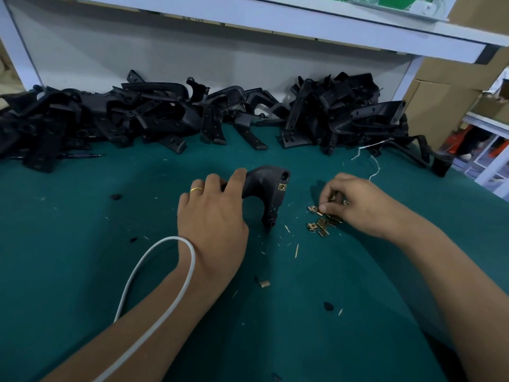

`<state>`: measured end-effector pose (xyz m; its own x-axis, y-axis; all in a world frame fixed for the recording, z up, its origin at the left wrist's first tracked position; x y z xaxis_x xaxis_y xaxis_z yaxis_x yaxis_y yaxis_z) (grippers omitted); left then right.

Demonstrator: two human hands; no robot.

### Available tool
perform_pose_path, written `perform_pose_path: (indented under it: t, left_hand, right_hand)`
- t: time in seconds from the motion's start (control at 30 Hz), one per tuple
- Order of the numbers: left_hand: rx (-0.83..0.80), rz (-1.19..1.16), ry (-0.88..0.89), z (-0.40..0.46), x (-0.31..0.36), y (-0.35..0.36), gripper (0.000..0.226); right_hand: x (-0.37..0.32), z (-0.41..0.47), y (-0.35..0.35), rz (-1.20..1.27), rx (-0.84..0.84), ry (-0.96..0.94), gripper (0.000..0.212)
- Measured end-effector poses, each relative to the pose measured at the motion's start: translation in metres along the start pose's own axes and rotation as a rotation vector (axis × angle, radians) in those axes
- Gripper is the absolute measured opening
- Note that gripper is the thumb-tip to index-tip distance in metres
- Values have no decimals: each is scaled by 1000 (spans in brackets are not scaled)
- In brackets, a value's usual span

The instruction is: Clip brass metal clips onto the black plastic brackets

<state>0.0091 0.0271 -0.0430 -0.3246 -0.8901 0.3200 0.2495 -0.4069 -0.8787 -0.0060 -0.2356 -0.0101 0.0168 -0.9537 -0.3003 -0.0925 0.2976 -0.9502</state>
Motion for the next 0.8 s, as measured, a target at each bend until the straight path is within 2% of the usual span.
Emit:
perform_pose_path:
  t: [0.1, 0.33, 0.53, 0.67, 0.8]
  left_hand:
    - [-1, 3, 5, 1, 0, 0, 60]
    - [-9, 12, -2, 1, 0, 1, 60]
    - [1, 8, -8, 1, 0, 1, 60]
    - [0, 7, -4, 1, 0, 2, 59]
    - [11, -9, 6, 0, 1, -1, 58]
  right_hand:
    - [-2, 1, 3, 22, 1, -20, 8]
    - [-9, 3, 7, 12, 15, -63, 16]
    - [-13, 5, 12, 295, 61, -167, 18]
    - [-19, 5, 13, 350, 108, -245, 18]
    - [-26, 5, 12, 615, 163, -279, 17]
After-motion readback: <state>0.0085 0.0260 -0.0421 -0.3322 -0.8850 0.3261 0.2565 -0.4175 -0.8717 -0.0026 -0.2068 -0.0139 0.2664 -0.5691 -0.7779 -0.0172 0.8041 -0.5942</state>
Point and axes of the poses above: each hand's wrist, its own z-axis towards the middle knuckle, its own y-axis out of the palm, x = y × z, the point moved 2 cm from there along z, towards the middle knuckle, and after that the axes turned 10 degrees about -x, right-handed, at the moved point
